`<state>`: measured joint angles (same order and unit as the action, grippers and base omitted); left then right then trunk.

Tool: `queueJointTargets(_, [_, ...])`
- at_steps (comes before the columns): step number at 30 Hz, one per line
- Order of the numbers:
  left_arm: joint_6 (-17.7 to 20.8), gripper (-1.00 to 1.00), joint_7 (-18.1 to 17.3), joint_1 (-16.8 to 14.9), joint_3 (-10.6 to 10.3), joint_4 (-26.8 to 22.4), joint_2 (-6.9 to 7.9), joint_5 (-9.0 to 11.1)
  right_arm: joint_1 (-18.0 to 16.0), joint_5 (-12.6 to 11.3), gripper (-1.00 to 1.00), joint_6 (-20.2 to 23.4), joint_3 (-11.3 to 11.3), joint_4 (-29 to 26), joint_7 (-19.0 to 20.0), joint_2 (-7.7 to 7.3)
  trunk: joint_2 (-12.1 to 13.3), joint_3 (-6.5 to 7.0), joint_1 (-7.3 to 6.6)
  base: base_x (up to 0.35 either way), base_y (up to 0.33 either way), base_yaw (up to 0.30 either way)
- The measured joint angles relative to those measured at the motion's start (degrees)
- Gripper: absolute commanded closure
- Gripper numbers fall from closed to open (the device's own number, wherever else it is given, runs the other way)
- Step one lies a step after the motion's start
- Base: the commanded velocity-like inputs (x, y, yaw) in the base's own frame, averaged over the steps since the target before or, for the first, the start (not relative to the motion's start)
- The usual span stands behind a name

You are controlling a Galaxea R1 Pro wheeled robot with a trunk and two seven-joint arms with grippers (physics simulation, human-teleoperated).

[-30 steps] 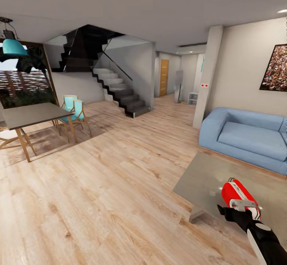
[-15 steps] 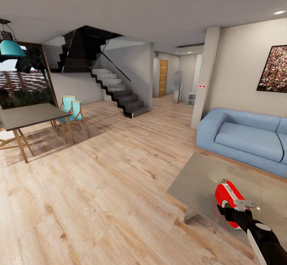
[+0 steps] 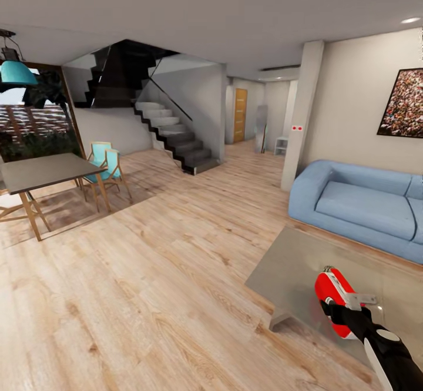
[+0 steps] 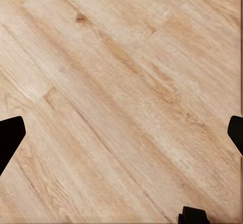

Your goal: Turn on the radio receiver that's on the table in the living room.

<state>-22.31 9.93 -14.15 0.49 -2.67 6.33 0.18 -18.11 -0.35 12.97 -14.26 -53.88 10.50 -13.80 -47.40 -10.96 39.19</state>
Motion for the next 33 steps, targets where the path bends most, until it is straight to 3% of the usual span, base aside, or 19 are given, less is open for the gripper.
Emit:
queueJointTargets(26, [-0.12,-1.00,-0.04,0.00,0.04,0.00,-0.02,0.00,0.00,0.00,-1.00,-0.15,-0.07,0.02,-0.04,-0.01,10.43,4.67,-5.71,0.000,-0.100,0.000])
queueJointTargets(33, [-0.16,-1.00,-0.63,0.00,-0.26,-0.02,-0.17,-0.04,0.00,0.18,-1.00,-0.14,-0.07,0.02,-0.04,0.00,10.44,4.67,-5.72,0.000,-0.001,0.000])
